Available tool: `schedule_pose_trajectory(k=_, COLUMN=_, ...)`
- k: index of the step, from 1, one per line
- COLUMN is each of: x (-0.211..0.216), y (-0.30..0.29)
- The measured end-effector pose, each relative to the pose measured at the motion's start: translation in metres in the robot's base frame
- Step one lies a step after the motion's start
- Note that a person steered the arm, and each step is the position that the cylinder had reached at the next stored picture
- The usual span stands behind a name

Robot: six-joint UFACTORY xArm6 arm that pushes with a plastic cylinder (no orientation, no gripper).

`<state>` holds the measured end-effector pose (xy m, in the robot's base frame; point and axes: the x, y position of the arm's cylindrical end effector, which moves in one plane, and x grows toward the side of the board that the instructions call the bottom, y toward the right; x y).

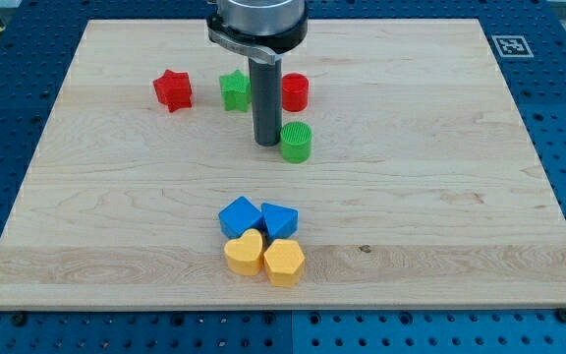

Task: Point your arm closer to the blue triangle

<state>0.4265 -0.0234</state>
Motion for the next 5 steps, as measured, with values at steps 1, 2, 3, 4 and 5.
schedule_pose_trajectory(k=1, x=0.0, y=0.0)
schedule_pose_trajectory(k=2, x=0.016, y=0.0)
schedule_pose_trajectory(k=3, x=0.043, y=0.0)
schedule_pose_trajectory(k=4, x=0.06, y=0.01)
schedule_pose_trajectory(k=5, x=0.077, y=0.033)
